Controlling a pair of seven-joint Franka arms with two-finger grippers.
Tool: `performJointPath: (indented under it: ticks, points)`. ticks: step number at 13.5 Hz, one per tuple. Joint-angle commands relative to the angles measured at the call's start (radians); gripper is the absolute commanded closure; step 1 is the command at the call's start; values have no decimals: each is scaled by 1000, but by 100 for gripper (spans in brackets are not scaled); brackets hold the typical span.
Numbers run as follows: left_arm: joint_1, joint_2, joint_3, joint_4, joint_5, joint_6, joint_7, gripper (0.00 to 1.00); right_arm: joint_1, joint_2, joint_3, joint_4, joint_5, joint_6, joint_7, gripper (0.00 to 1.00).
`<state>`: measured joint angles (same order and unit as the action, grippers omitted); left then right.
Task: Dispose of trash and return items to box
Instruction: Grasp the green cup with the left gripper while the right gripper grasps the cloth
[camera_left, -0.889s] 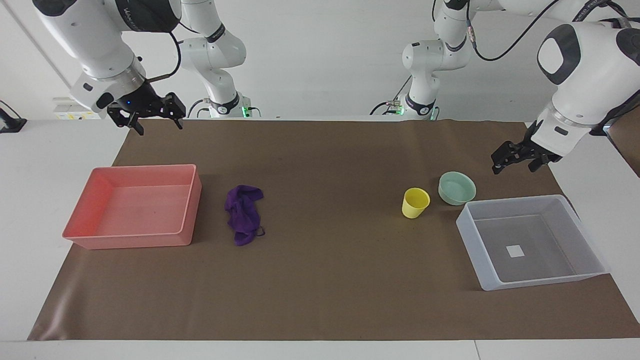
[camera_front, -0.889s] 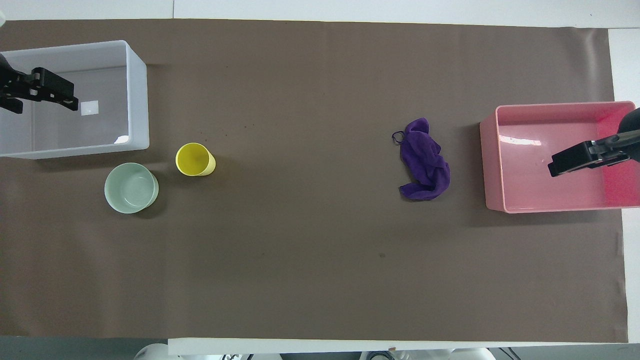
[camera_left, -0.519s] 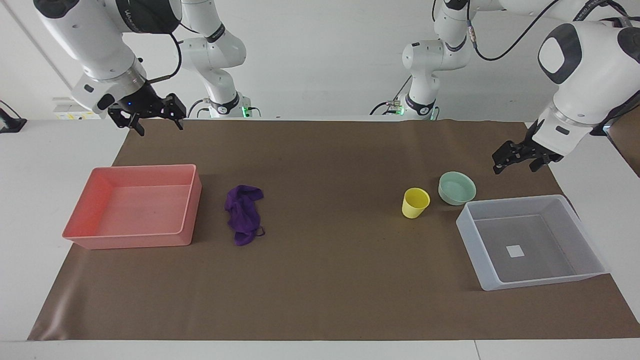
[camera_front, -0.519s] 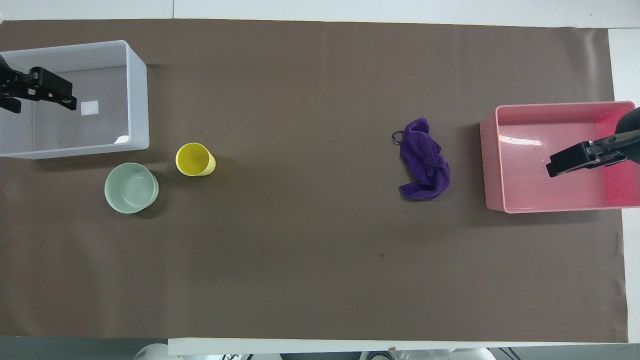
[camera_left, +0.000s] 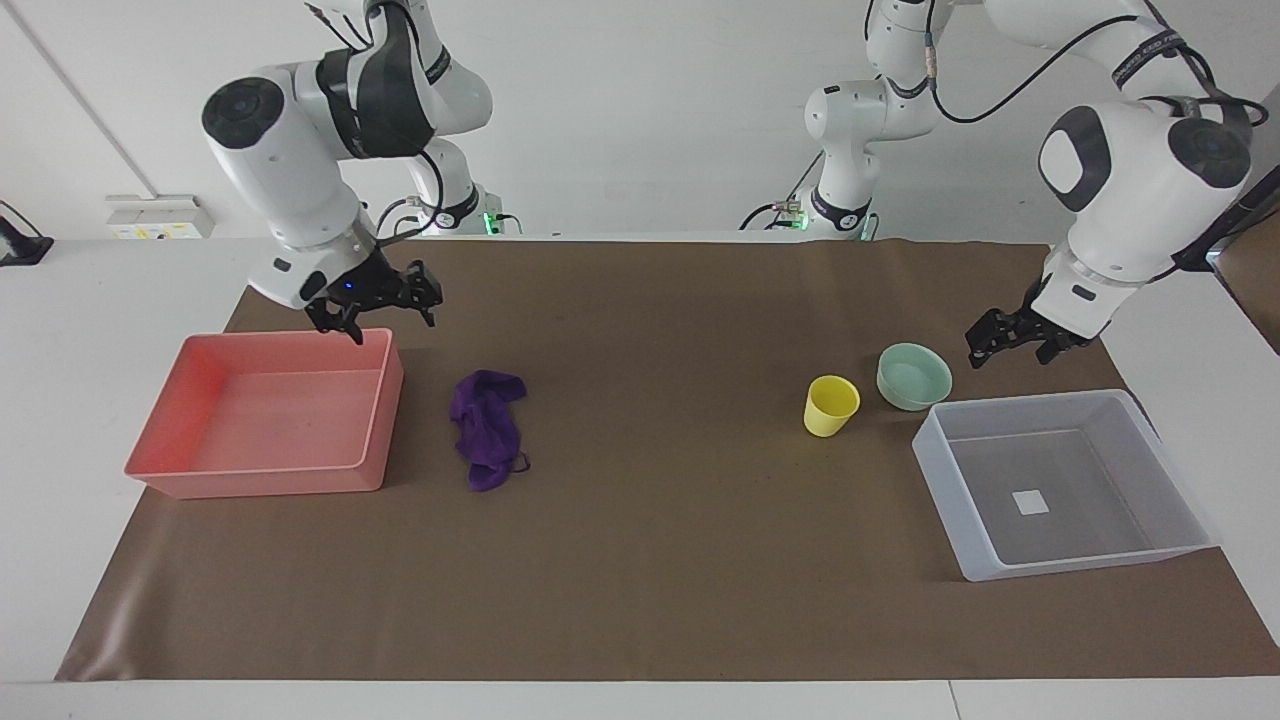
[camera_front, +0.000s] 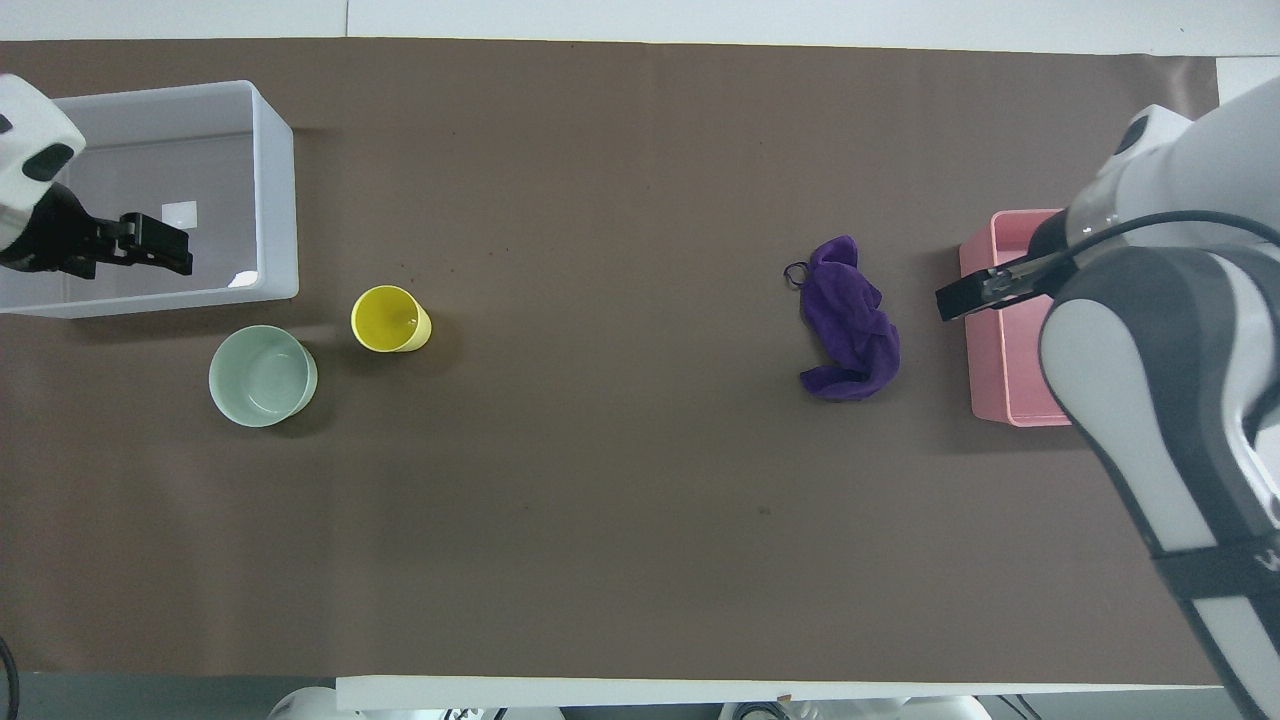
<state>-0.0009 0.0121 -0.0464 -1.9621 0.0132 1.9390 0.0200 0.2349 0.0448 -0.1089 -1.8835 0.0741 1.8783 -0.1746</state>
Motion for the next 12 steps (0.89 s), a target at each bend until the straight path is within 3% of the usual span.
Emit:
performJointPath:
  ticks: [1,3,6,7,8,9,10,11,12]
  points:
    - [16,-126,-1,-331,11,237,14,0,52,59,0,-98,16,184,-5,0]
    - [28,-68,-1,-348,11,369,6,0,72,78,0,-208,16,322,-6,0]
    - [35,-54,-1,-380,11,396,5,0,92,112,0,-296,16,425,-6,1]
    - [35,-44,-1,-391,11,403,5,0,90,119,-2,-316,16,462,-14,4]
    - [35,-34,-1,-402,11,443,2,5,86,125,-2,-322,16,472,-11,15]
    - [35,-32,-1,-417,11,487,-26,47,87,125,-2,-321,16,463,-8,35]
    - [35,-32,-1,-423,11,497,-32,78,80,124,-2,-316,16,450,-6,65]
    - [35,-32,-1,-423,11,494,-26,96,76,124,-2,-309,16,446,-6,81]
    - [35,-32,-1,-423,11,492,-28,100,76,124,-3,-306,16,444,-6,90]
